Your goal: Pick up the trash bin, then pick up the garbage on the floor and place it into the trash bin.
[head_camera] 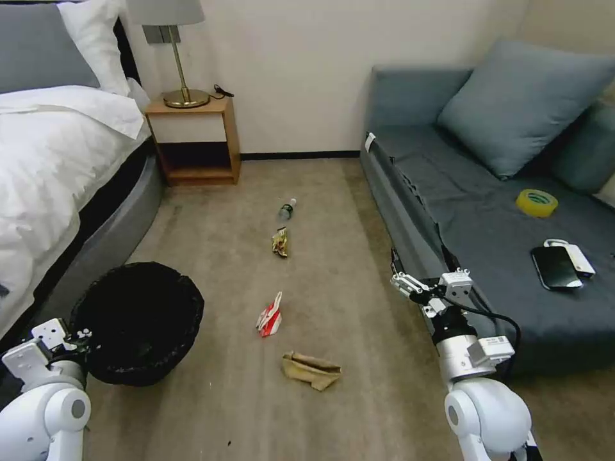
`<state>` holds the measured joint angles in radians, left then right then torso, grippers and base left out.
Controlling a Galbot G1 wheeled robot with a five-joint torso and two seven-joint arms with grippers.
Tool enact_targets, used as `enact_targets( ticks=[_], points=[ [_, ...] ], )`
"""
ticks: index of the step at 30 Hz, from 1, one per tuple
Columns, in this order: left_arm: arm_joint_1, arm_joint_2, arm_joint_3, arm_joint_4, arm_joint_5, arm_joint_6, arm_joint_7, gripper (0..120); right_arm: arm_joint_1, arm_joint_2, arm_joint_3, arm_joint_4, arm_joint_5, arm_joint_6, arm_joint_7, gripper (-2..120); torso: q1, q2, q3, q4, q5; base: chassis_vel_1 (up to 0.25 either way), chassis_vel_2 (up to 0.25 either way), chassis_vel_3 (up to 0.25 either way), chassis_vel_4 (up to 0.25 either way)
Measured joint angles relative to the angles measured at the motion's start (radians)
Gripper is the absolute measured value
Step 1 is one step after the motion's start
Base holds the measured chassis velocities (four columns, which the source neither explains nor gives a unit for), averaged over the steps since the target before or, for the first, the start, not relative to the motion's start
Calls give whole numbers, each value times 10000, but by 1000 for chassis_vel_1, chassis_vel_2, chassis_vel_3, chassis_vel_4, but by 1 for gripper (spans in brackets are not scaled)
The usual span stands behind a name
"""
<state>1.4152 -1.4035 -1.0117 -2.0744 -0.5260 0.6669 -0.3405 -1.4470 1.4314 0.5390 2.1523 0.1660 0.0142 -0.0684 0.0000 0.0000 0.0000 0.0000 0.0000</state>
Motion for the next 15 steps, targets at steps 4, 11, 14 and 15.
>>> enact_targets(
  ticks=[4, 11, 14, 15],
  points=[
    [-49, -4, -32, 55, -11, -1, 22, 2, 132, -84, -149, -134, 19, 51, -63, 100, 1, -1, 1, -2, -1, -137, 138, 147, -143],
    [-79, 97, -217, 114, -85, -5, 69, 2, 971, -904, -978, -762, 462, -90, 106, 100, 0, -1, 0, -2, 2, -47, 49, 43, -50],
    [-189, 174, -164, 162, -105, -10, 90, 2, 1784, -1953, -2124, -1508, 1057, -265, 493, 100, 0, -1, 0, 3, 2, 0, 0, 0, 0],
    [-236, 197, -99, 179, -118, -10, 114, 2, 2128, -2567, -2740, -1874, 1414, -423, 523, 100, 0, -1, 0, -2, 2, 0, 0, 0, 0]
  ],
)
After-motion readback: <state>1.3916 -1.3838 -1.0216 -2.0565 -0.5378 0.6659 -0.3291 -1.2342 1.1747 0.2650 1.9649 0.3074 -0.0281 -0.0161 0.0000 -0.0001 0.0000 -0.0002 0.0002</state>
